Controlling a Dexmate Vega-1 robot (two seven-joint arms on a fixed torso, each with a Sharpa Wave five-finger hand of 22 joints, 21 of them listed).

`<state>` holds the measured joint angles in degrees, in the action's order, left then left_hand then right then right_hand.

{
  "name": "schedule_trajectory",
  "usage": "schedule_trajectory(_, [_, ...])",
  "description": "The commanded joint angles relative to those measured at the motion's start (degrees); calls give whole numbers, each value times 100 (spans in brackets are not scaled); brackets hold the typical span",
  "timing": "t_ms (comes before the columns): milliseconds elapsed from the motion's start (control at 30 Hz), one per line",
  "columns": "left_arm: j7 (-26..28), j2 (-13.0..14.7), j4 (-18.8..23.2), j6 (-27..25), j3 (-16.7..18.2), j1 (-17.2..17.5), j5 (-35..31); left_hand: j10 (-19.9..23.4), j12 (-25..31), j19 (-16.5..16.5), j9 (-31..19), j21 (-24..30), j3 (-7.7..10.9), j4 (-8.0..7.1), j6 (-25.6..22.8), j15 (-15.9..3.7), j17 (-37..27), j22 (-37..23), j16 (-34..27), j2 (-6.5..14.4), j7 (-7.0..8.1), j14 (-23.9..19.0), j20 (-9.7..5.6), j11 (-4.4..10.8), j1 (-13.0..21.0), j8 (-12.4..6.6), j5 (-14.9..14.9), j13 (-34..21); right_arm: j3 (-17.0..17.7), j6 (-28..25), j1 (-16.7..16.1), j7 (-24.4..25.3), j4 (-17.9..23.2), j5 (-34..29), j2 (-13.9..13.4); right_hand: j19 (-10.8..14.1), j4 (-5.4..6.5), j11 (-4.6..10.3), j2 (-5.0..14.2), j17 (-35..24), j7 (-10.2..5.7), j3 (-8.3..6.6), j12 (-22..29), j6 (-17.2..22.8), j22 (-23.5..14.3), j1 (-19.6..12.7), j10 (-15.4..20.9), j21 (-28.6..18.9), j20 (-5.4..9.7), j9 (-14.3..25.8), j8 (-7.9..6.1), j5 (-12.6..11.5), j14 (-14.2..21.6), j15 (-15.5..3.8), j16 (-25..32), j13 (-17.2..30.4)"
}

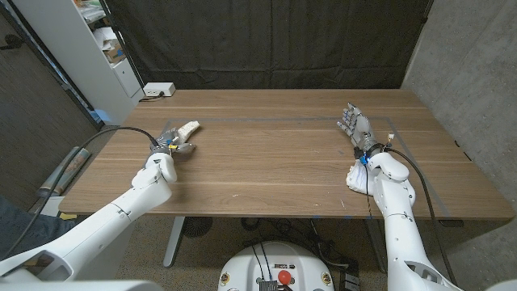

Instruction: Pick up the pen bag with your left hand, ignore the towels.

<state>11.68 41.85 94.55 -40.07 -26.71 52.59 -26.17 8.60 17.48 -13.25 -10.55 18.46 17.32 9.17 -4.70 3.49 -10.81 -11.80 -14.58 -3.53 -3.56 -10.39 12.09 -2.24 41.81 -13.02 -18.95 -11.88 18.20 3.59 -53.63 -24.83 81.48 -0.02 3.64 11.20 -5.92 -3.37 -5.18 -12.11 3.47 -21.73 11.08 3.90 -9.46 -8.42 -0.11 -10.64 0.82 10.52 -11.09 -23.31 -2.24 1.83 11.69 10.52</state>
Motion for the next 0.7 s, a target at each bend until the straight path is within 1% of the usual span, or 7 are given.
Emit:
schedule_trajectory(33, [279,-173,-62,-23,69,17,76,521,96,-731,-31,273,116,18,-415,-237,-22,-9,-144,176,21,-646,-21,206,514,-62,190,-15,31,-8,8,-35,-46,10,-8,-8,2,-49,39,-14,-12,9,5,48,-28,-3,-7,-27,-28,32,-27,-24,22,6,34,29])
schedule_trajectory(167, [371,-232,-57,-71,79,17,70,847,147,-1248,-42,470,182,43,-783,-339,-42,3,-249,309,85,-1044,-78,366,884,-132,379,-19,39,-4,31,-50,-87,16,-11,-7,2,-51,39,-15,-12,12,5,46,-28,-3,-6,-27,-32,32,-26,-26,25,10,35,29])
schedule_trajectory(300, [412,-255,-53,-48,90,17,90,1196,213,-1648,-53,634,206,26,-1162,-475,-81,10,-397,425,181,-1463,-293,541,1153,-208,557,-25,47,10,49,-61,-125,18,-10,-6,2,-45,41,-15,-11,13,4,47,-28,-2,-10,-27,-34,32,-26,-26,27,13,36,29])
schedule_trajectory(367, [523,-290,-74,-69,64,9,27,1297,237,-1708,-56,663,216,27,-1248,-514,-94,10,-435,470,203,-1549,-328,573,1225,-224,602,-28,50,12,57,-66,-137,18,-10,-5,3,-48,43,-16,-18,14,4,46,-28,-2,-10,-28,-35,32,-25,-27,31,13,38,29])
schedule_trajectory(467, [640,-352,-83,-87,75,16,8,1494,279,-1832,-63,727,263,46,-1482,-587,-120,9,-521,586,280,-1747,-424,699,1426,-277,690,-34,55,21,65,-75,-153,17,-11,-5,3,-44,44,-17,-14,16,4,48,-28,-2,-11,-28,-38,32,-25,-28,31,11,38,29])
schedule_trajectory(633, [821,-430,-88,-58,129,42,11,1844,372,-2014,-74,831,331,47,-1903,-668,-154,5,-642,761,357,-2025,-576,756,1672,-389,780,-47,66,22,71,-85,-159,18,-12,-5,3,-56,46,-17,-13,19,4,44,-28,-2,-12,-28,-40,32,-23,-30,32,9,38,29])
schedule_trajectory(700, [904,-477,-49,-90,165,71,9,2036,424,-2134,-80,902,381,50,-2143,-716,-137,1,-677,821,394,-2201,-677,822,1776,-456,785,-55,69,21,70,-89,-157,17,-13,-5,3,-56,46,-18,-11,21,2,48,-29,-2,-16,-28,-42,32,-24,-30,31,15,38,29])
